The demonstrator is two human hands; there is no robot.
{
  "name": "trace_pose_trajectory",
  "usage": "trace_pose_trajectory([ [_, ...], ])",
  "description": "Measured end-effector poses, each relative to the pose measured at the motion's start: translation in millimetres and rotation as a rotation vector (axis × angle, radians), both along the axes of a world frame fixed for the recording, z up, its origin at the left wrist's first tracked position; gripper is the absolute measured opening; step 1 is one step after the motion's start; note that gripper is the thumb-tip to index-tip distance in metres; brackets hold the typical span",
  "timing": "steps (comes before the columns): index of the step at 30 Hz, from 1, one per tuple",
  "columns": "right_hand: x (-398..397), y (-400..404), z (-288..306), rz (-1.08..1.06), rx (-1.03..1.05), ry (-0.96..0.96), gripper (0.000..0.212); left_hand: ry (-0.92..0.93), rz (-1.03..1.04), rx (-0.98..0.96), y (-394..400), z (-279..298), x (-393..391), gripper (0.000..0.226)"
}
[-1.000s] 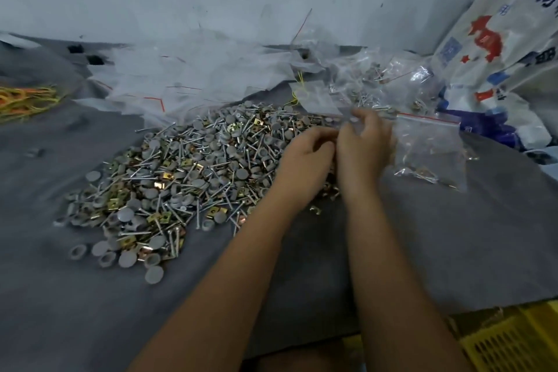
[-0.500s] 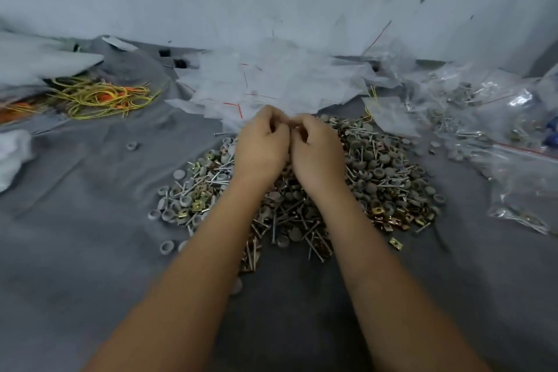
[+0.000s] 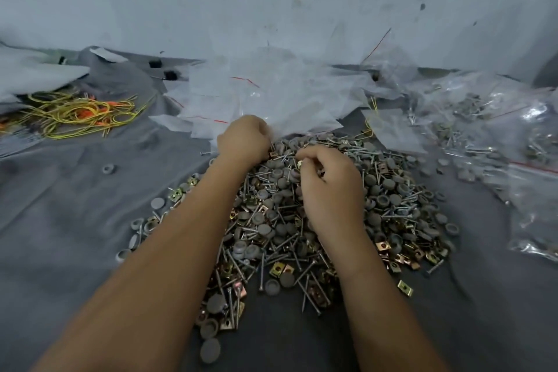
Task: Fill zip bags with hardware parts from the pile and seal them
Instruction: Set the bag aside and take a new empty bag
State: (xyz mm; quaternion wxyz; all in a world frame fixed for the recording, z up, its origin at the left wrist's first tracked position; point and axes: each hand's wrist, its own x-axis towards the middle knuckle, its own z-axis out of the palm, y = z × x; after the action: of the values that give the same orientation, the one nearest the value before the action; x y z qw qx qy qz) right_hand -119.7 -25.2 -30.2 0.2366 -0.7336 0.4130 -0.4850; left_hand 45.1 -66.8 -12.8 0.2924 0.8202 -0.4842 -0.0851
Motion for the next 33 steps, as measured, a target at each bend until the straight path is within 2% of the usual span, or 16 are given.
trace_pose_trajectory([
  [4, -1, 4, 1, -0.002, -0.016, 0.009, 0.02, 0.128, 0.045, -0.25, 24, 0, -11, 0.032],
  [6, 0, 7, 3, 0.001, -0.019, -0.002, 0.021, 0.178, 0.05, -0.393, 41, 1, -16, 0.024],
  [8, 2, 11, 6, 0.048, 0.083, -0.12, 0.02, 0.218, 0.062, -0.485, 60, 3, -24, 0.016],
  [10, 6, 16, 12, 0.136, 0.255, -0.258, 0.022, 0.269, 0.055, -0.537, 78, 0, -31, 0.024],
  [12, 10, 17, 16, 0.201, 0.371, -0.295, 0.029, 0.317, 0.03, -0.514, 92, -2, -39, 0.025],
  [14, 12, 19, 18, 0.2, 0.388, -0.298, 0.031, 0.382, -0.062, -0.494, 103, -5, -46, 0.012],
  [17, 9, 19, 14, 0.15, 0.352, -0.258, 0.028, 0.471, -0.182, -0.528, 114, -12, -51, 0.029],
  [20, 2, 18, 10, 0.205, 0.394, -0.172, 0.034, 0.709, -0.177, -0.571, 115, -13, -50, 0.028],
  [23, -3, 13, 16, 0.236, 0.381, -0.078, 0.034, 0.817, -0.053, -0.683, 114, -14, -43, 0.029],
  [26, -8, 4, 25, 0.105, 0.285, -0.167, 0.031, 1.012, 0.061, -0.814, 115, -12, -34, 0.028],
  [30, -16, -5, 34, -0.278, 0.074, -0.58, 0.02, 1.331, 0.022, -0.932, 119, -9, -25, 0.023],
  [32, -19, -10, 33, -0.293, 0.156, -0.618, 0.037, 1.423, -0.077, -0.943, 120, -9, -24, 0.026],
  [33, -20, -12, 31, -0.3, 0.229, -0.527, 0.052, 1.464, -0.136, -0.942, 119, -10, -25, 0.028],
])
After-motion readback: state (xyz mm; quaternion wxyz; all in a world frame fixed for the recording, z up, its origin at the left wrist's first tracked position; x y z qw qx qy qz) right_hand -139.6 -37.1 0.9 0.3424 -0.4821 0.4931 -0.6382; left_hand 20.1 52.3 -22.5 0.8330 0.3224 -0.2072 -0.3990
